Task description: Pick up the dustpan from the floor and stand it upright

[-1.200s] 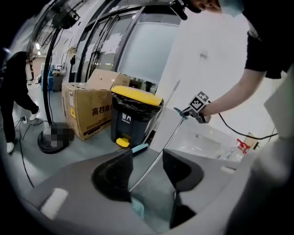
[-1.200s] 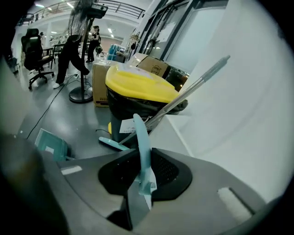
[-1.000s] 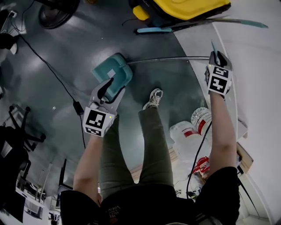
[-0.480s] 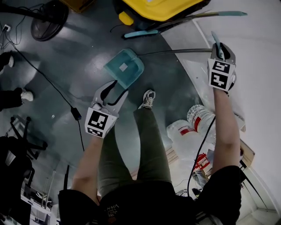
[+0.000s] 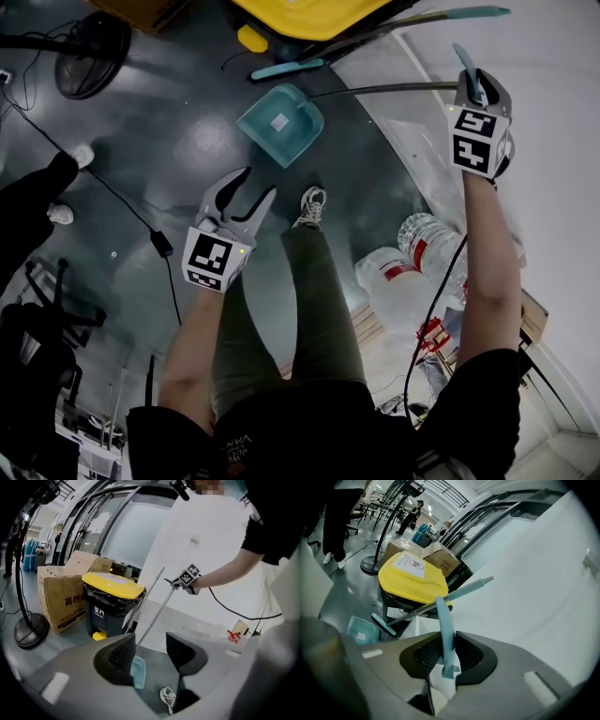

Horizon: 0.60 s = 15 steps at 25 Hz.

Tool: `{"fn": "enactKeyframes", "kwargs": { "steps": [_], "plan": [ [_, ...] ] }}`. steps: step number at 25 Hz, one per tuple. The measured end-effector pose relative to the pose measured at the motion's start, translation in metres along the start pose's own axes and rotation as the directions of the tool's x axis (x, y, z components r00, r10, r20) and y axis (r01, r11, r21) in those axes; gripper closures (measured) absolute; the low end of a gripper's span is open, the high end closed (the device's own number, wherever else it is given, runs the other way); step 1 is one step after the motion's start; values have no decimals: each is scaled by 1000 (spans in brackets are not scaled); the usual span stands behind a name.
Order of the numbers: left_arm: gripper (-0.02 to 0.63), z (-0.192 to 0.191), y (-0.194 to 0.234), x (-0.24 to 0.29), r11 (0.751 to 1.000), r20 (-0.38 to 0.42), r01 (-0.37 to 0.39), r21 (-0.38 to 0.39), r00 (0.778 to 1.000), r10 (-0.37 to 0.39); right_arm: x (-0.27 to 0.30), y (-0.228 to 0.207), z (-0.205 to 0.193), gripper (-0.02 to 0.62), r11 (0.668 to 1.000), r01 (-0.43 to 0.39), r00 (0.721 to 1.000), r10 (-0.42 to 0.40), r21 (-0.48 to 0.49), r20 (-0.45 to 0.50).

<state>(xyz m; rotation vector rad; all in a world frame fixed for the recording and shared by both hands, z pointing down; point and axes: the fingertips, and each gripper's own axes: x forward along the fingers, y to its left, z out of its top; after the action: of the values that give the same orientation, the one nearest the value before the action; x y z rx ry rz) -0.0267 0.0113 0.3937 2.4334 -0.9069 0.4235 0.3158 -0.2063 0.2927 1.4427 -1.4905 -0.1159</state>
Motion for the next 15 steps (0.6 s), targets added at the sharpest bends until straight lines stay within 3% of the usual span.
{"fn": "enactKeyframes", "kwargs": {
  "steps": [15],
  "plan": [
    [383,7,-4,-1,999,-14,44,23,999,-44,-26,-15,-3,512,992,101,995,-99,-78,30]
  ]
}}
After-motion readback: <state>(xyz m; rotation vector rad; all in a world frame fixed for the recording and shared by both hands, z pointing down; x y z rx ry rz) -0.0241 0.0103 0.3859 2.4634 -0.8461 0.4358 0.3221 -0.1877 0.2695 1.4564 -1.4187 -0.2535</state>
